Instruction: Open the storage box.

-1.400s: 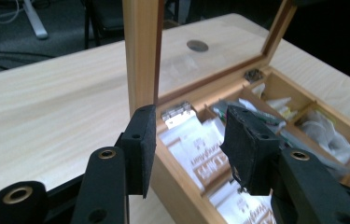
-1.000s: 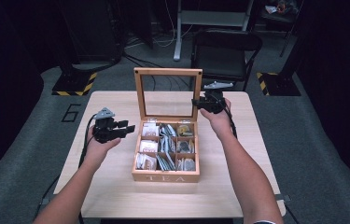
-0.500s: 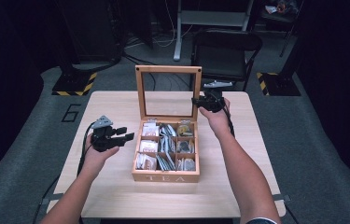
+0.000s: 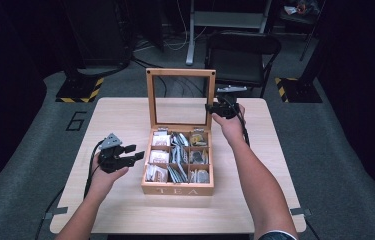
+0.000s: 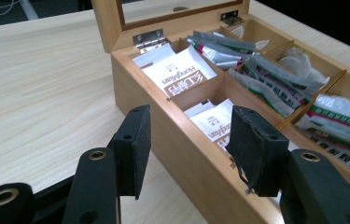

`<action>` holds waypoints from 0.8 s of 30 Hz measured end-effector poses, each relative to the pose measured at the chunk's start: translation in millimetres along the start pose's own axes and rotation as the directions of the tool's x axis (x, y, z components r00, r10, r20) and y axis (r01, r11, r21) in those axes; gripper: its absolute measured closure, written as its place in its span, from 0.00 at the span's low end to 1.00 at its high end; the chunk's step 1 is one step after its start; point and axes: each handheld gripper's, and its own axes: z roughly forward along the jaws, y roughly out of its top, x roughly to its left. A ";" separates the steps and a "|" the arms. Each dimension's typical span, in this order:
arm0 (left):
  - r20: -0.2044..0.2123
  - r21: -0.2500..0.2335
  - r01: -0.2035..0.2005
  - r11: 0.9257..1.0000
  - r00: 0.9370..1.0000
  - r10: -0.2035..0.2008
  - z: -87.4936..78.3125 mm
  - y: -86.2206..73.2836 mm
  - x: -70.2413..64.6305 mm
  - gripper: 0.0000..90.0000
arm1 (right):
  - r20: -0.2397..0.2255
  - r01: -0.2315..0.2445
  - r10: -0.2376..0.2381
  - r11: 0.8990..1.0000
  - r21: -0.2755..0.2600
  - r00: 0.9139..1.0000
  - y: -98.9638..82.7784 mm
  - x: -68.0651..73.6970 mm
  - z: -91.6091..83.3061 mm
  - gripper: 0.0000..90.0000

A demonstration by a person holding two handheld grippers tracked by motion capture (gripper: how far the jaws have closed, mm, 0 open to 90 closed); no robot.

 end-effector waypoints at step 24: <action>0.008 0.022 0.052 0.998 0.999 -0.052 -6.2 -21.3 -4.0 0.52 | 0.052 0.019 -0.019 1.000 0.012 0.998 -2.4 3.4 0.7 0.65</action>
